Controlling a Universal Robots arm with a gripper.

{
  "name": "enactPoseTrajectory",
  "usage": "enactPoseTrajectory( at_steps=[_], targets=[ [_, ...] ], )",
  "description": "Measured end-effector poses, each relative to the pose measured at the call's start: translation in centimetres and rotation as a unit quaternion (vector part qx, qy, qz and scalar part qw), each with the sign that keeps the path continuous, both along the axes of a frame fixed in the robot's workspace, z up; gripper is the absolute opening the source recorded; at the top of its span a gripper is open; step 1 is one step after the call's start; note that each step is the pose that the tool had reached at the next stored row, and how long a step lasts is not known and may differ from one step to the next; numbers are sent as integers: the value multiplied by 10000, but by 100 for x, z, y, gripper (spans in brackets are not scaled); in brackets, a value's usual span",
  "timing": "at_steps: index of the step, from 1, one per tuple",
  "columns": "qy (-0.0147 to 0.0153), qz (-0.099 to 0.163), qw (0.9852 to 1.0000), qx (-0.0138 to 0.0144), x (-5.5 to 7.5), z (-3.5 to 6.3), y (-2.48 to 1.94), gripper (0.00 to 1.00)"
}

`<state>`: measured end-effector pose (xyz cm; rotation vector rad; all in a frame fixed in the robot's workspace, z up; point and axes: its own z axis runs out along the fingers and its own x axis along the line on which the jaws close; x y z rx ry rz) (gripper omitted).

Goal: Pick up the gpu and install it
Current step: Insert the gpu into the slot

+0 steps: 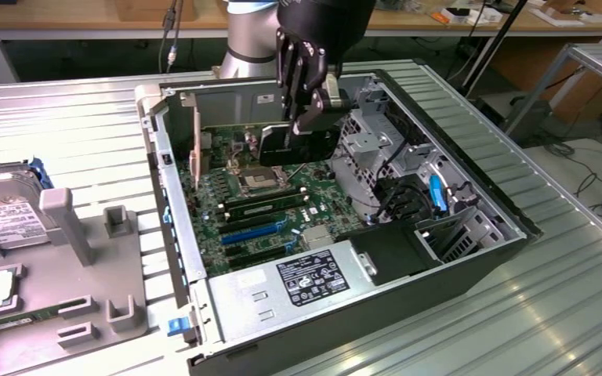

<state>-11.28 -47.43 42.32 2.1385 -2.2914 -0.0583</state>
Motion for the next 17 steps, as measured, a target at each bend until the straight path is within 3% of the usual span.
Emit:
enactPoseTrajectory(
  at_steps=[6,7,17],
  targets=[
    [1,-1,10000,-2,-1,1,14,27],
    [1,-1,10000,-1,0,-5,36,27],
    [1,0,10000,-2,-1,-60,35,27]
  ],
)
